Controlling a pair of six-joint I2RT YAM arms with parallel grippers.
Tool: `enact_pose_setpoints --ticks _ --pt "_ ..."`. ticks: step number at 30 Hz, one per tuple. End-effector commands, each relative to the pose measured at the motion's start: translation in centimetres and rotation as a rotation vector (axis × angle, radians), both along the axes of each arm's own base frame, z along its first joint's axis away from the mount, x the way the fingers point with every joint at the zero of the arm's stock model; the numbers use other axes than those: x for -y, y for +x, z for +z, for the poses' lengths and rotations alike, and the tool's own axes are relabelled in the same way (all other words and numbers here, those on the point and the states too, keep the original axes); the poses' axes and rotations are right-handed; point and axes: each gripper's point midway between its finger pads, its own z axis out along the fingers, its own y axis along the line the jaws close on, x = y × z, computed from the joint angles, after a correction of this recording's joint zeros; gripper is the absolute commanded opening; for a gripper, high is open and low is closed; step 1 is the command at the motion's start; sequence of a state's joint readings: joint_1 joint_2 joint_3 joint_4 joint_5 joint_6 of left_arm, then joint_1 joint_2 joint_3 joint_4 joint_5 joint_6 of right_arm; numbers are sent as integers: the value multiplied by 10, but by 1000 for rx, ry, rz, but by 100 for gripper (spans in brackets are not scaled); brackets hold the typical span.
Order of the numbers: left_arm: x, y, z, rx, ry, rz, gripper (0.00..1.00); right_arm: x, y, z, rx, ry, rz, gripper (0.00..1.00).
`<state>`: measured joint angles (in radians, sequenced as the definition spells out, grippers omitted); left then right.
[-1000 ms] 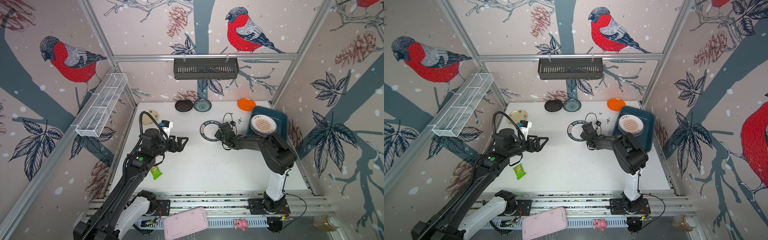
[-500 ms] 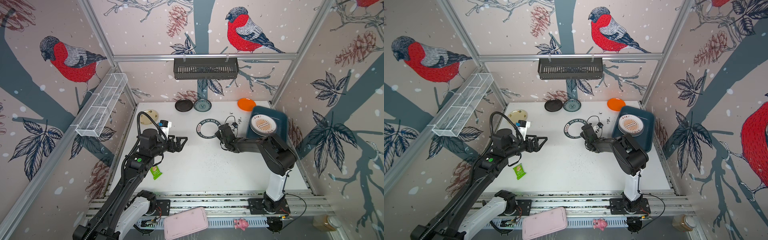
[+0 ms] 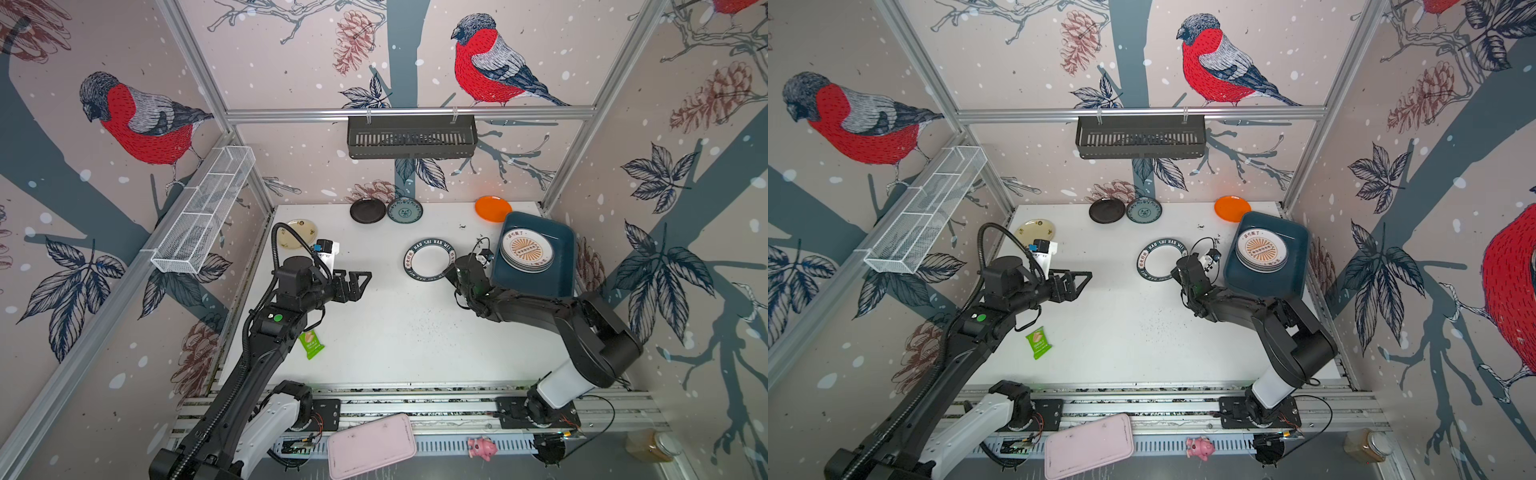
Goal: Place the plates into the plastic bin on the countertop
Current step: 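Carry the green-rimmed plate with the right gripper to the teal bin, then lower the green-rimmed plate onto the stack and open the right gripper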
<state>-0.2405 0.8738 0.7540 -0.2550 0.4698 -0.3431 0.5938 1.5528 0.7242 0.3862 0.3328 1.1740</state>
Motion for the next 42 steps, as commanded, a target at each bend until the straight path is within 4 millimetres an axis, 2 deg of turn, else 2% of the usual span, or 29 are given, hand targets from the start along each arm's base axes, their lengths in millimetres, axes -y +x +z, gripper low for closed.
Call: enact_pose_setpoints --ticks 1,4,11,19,24,29,33,37,42 --pt "1 2 2 9 -14 -13 96 12 2 32 82 -40 -29 1" --pt "8 0 1 4 -37 -55 96 27 1 56 116 -63 -49 1" --pt "13 3 -11 -57 -53 -84 96 86 -4 95 206 -52 -161 1" --pt "12 4 -13 -61 -54 -81 96 178 -15 111 182 -130 -311 1" --pt "12 6 -17 -73 -53 -78 96 234 -15 106 148 -133 -391 1" --pt "11 7 -19 -79 -51 -75 96 268 -7 95 118 -120 -441 1" --pt "4 13 -22 -87 -42 -38 96 283 5 79 96 -98 -445 1" --pt "-12 23 -29 -118 -47 35 96 292 23 59 52 -70 -433 1" --pt "-16 27 -31 -129 -54 47 96 305 43 42 2 -49 -463 0"
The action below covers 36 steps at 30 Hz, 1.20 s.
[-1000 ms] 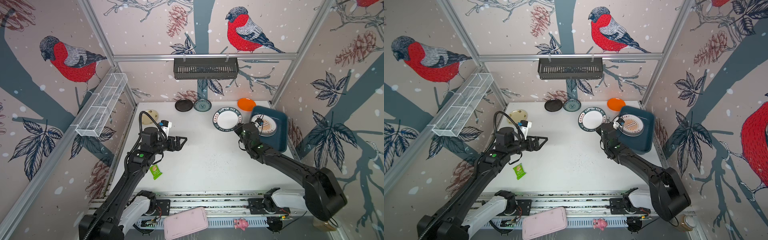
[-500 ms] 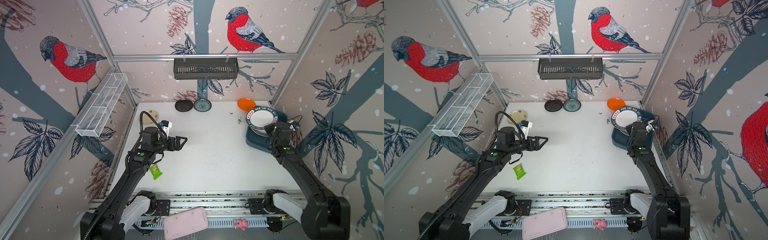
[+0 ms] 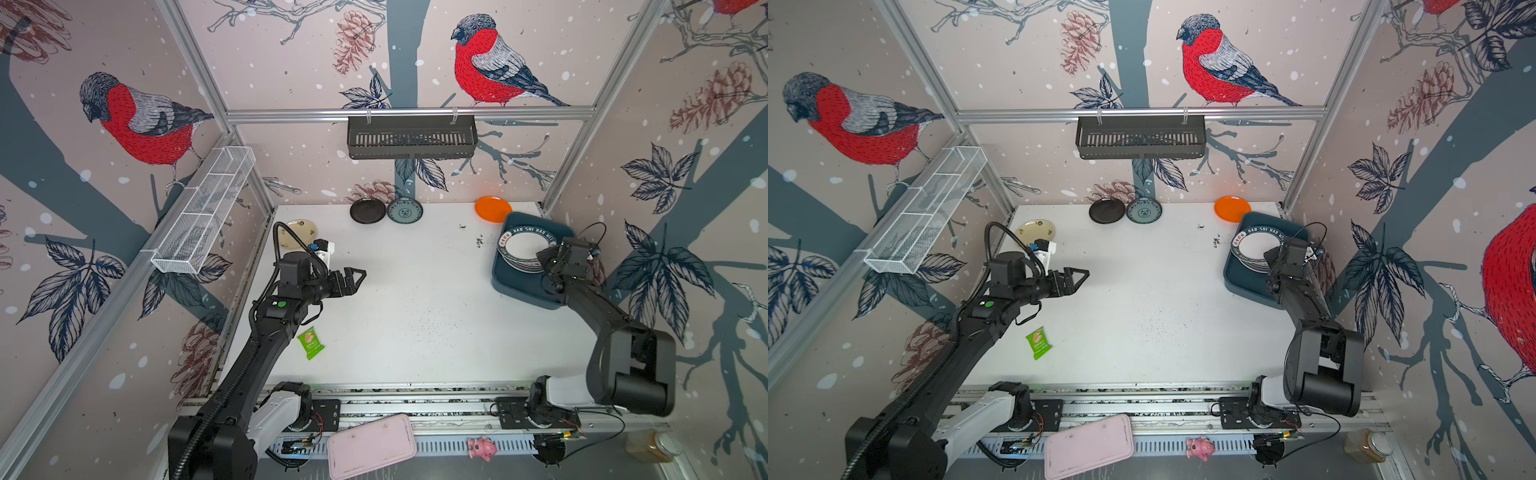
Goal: Place the plates into the plastic bin on the countertop
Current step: 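Lower the green-rimmed plate onto the stack and open the right gripper, then withdraw the right gripper from the bin while the left arm reaches toward the cream plate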
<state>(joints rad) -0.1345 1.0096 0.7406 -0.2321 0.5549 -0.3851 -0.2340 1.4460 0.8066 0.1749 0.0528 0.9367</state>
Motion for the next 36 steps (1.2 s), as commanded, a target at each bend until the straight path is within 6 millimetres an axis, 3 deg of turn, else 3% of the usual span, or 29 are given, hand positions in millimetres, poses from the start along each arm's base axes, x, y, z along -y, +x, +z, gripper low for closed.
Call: enact_pose_setpoints --ticks 1,12,19,22,31,36 --pt "-1 5 5 26 -8 0 96 6 17 8 58 14 -2 1" --pt "-15 12 1 9 -22 42 96 25 27 -28 -12 60 -42 1" --pt "-16 12 -1 2 -23 47 96 21 32 -40 -35 64 8 5" --pt "-18 12 -2 1 -14 54 96 17 35 -43 -49 70 38 15" --pt "-20 10 1 19 -11 62 96 10 31 -45 -118 62 86 71" --pt "-22 9 3 28 -6 73 96 7 24 -32 -137 29 103 83"
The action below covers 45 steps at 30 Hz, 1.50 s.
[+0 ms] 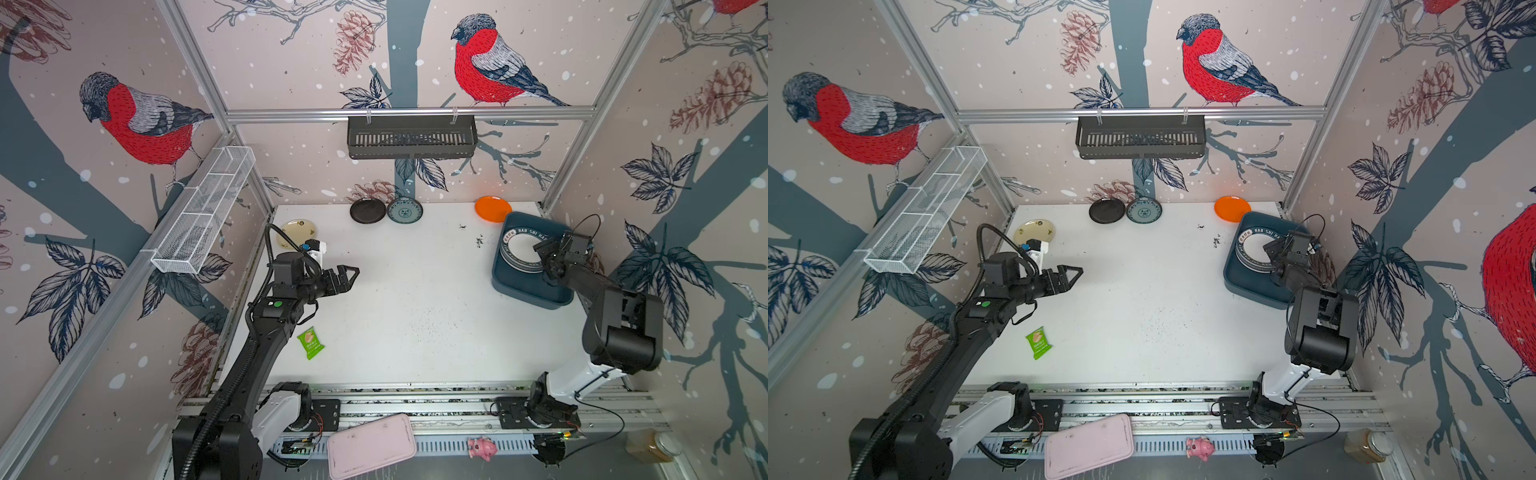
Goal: Place the plates into the plastic bin on the countertop
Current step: 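Withdraw the right gripper from the bin while the left arm reaches toward the cream plate, then close the left gripper on the cream plate rim and tilt it up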
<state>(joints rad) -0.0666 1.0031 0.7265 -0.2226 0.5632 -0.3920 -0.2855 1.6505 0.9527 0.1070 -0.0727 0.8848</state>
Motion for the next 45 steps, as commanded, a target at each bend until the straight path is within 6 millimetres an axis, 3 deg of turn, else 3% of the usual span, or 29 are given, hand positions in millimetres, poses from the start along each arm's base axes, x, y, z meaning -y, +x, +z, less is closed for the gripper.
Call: enact_pose_setpoints --ticks 1,4,7,10,14,22,29,36,40,45 --pt "-3 3 5 31 6 11 96 -2 -7 8 -25 -38 26 85" --pt "-5 4 4 23 13 30 96 -11 -14 22 6 -43 44 87" --pt "-13 8 2 14 31 76 96 -42 -18 48 79 -60 112 92" --pt "-26 13 -2 -5 26 131 96 -85 -23 83 177 -112 180 99" --pt "-38 18 -13 -49 8 166 96 -144 -37 124 311 -150 255 100" --pt "-57 23 -19 -62 16 237 96 -257 -62 157 487 -112 397 100" --pt "-66 30 -38 -147 -88 278 96 -341 -85 151 542 -67 524 100" --pt "-93 46 -64 -241 -206 430 94 -384 -95 134 564 -4 599 100" --pt "-113 66 -80 -278 -255 554 92 -413 -102 121 578 28 674 100" --pt "-145 94 -100 -337 -280 671 90 -452 -107 123 631 41 806 99"
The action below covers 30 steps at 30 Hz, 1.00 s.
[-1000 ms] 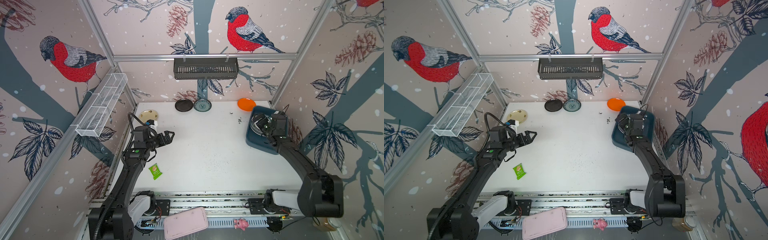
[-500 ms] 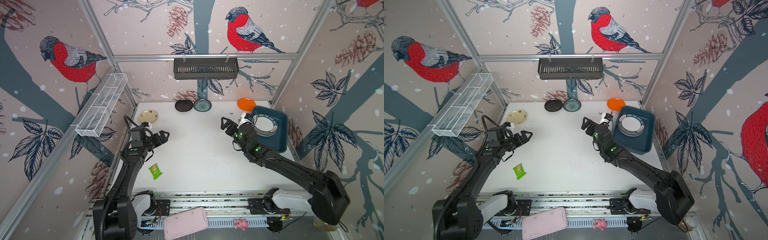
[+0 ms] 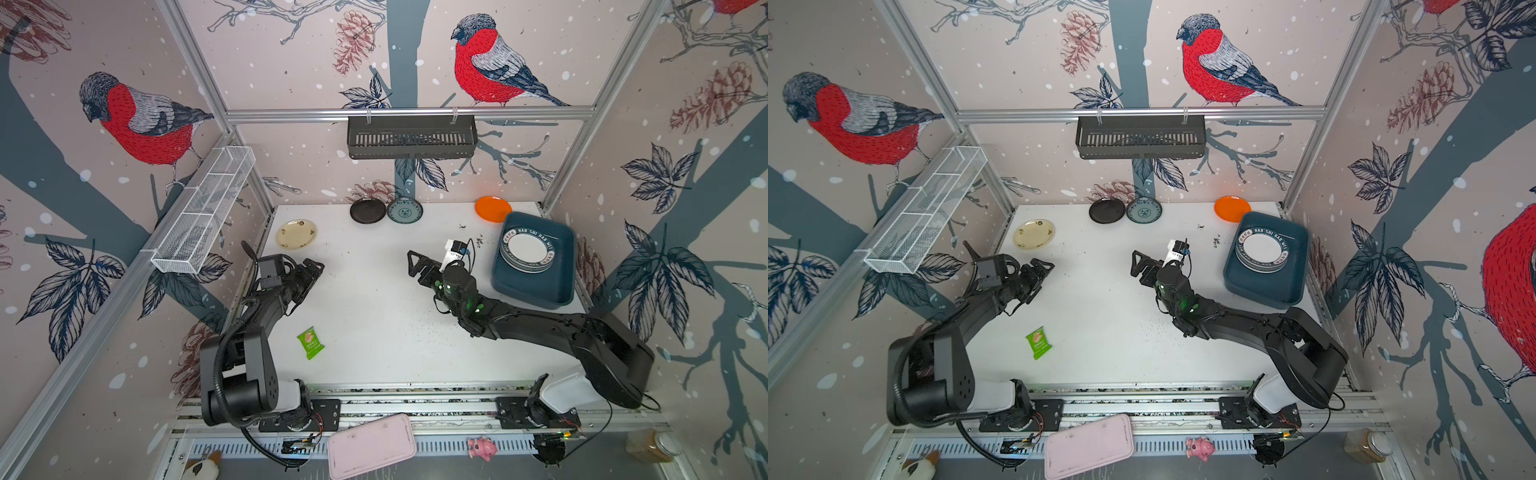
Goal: Place the plates into the plastic bin on the countertop
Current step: 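Close the left gripper on the cream plate rim and tilt it up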
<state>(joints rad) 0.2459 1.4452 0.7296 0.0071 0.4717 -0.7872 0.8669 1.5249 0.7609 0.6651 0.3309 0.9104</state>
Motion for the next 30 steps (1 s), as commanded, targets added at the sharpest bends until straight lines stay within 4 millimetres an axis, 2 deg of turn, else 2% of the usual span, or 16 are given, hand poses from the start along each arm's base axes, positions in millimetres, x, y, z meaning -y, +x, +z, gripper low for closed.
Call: enact_pose_setpoints --ticks 1,7,8,12,17,23,30 --pt "-27 28 3 25 -2 110 89 -29 -3 28 105 53 100 100" --pt "-67 62 -19 -62 100 169 86 -79 -12 32 171 50 273 99" --pt "-73 72 -15 -57 124 171 86 -87 -14 34 181 46 294 99" --pt "-95 87 -36 -119 150 188 86 -116 -21 37 221 34 383 99" --pt "-110 102 -61 -153 126 203 82 -144 -26 38 249 31 473 100" --pt "-125 117 -85 -168 116 217 81 -158 -19 30 258 11 492 99" --pt "-136 133 -104 -181 120 228 76 -154 1 17 231 12 442 100"
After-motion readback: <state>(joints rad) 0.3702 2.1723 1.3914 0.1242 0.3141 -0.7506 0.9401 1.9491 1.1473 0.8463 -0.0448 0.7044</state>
